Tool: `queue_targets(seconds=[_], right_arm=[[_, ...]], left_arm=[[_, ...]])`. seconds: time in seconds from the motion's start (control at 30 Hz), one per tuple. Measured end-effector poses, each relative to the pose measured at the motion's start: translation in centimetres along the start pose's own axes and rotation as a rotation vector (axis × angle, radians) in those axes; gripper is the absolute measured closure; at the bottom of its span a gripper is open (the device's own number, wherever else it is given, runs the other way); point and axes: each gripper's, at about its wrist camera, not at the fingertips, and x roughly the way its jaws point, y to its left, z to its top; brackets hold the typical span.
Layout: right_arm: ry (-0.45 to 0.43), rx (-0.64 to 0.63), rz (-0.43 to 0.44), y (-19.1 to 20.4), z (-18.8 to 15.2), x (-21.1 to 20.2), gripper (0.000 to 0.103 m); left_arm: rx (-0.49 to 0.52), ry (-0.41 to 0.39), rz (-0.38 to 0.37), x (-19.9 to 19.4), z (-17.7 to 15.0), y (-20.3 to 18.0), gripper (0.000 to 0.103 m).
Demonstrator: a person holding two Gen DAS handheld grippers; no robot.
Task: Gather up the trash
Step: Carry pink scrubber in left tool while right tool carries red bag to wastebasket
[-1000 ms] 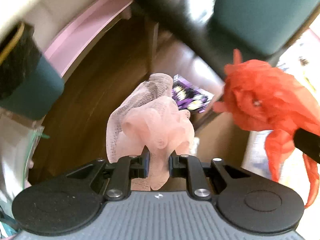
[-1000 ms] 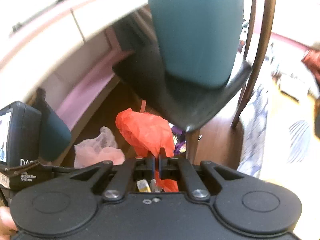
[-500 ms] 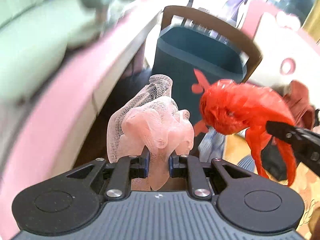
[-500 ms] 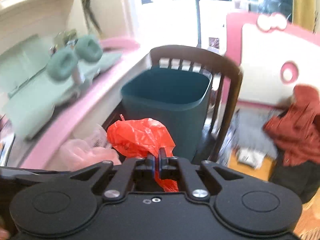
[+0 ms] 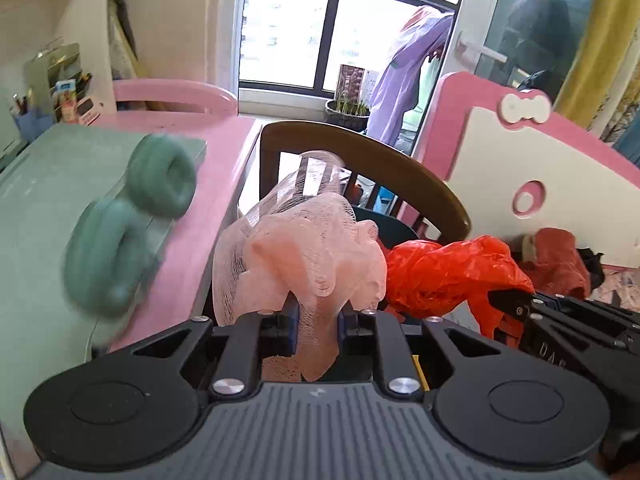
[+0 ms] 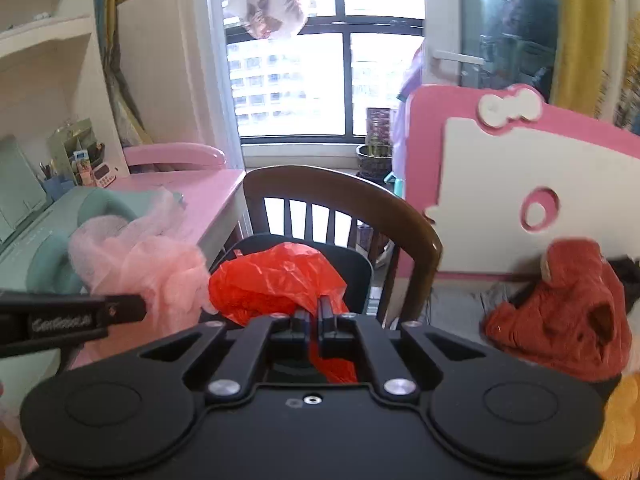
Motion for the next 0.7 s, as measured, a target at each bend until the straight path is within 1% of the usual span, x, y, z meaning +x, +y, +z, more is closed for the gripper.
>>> queue_targets(seconds=[0.07,0.1,0.17,0.27,0.33,0.43,0.53,0.7], right_arm=[[0.018,-0.032,0.003,-0.2,0.8,2.2,0.100],[0.035,-0.049,0.008,-0.2,1.0,3.4,0.100],[0.067,-0.089,0.014,-0.4,1.3,5.7,0.100],[0.106,-0.174,0.031,-0.2,1.1,8.6,0.100],[0.131,-0.231,0.047,0.1,0.6,10.3,0.100],[0.174,-0.315,0.071,0.9,-0.1,12.3,0.100],[0.215,-0.379,0.105,1.4,-1.0,13.7,0.100],[0.262,-0.479,0.148,2.0,-2.3,14.9,0.099]], left_arm=[[-0.008,0.018,0.013,2.3,1.4,-0.3,0.086],[-0.016,0.035,0.019,3.2,1.6,-0.1,0.086],[-0.041,0.081,0.031,6.4,2.2,0.1,0.086],[-0.087,0.138,0.039,10.0,2.8,0.7,0.086],[-0.088,0.166,0.054,12.0,3.0,0.8,0.086],[-0.085,0.218,0.063,14.6,3.0,0.7,0.086],[-0.056,0.268,0.084,17.0,2.6,-0.2,0.086],[-0.039,0.344,0.098,20.2,1.5,-1.0,0.085]])
